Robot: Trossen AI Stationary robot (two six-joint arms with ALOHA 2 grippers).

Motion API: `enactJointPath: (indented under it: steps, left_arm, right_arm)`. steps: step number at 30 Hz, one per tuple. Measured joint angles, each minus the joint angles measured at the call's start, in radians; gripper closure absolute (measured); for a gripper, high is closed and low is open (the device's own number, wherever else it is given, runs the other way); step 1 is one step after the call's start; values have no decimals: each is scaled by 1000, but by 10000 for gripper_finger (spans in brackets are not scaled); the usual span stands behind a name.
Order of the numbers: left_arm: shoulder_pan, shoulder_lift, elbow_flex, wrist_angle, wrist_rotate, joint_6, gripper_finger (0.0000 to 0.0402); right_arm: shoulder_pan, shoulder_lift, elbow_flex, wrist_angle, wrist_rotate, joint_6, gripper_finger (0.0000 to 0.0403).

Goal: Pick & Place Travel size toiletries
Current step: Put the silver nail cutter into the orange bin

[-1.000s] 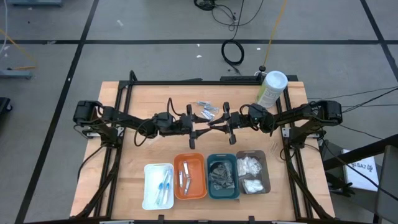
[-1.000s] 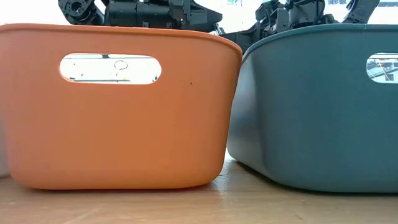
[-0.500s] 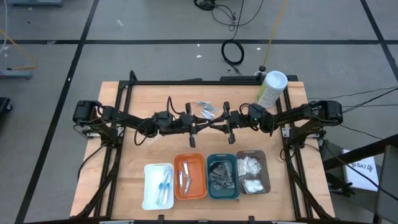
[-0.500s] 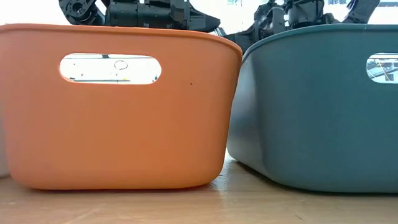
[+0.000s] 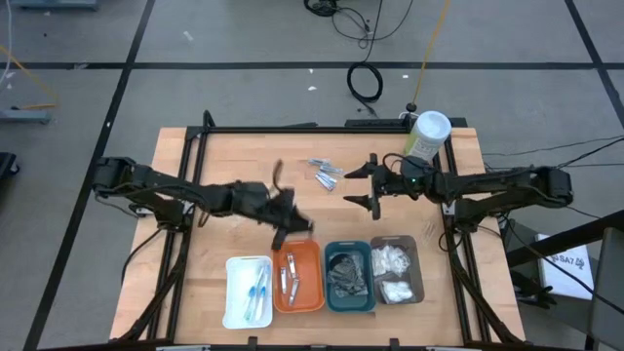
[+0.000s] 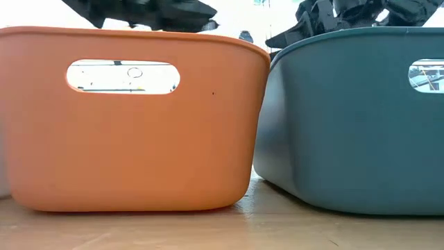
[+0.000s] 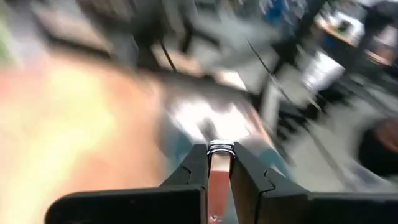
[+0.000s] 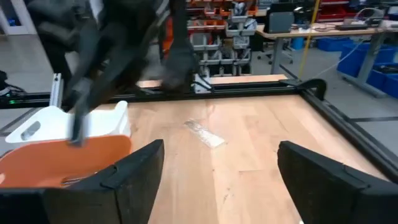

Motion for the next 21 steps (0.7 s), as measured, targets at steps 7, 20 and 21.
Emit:
enactJointPath:
  steps: [7, 20, 21]
  left_arm:
    - [-178, 76, -1, -196, 21, -234, 371]
    - [-233, 132, 0, -168, -30, -308, 308]
    - [-232, 132, -1, -169, -30, -314, 295]
  right_arm:
    - [5, -56, 0, -32, -3, 0, 124]
    - [6, -19, -1, -34, -5, 19, 134]
    - [6, -19, -1, -34, -5, 19, 134]
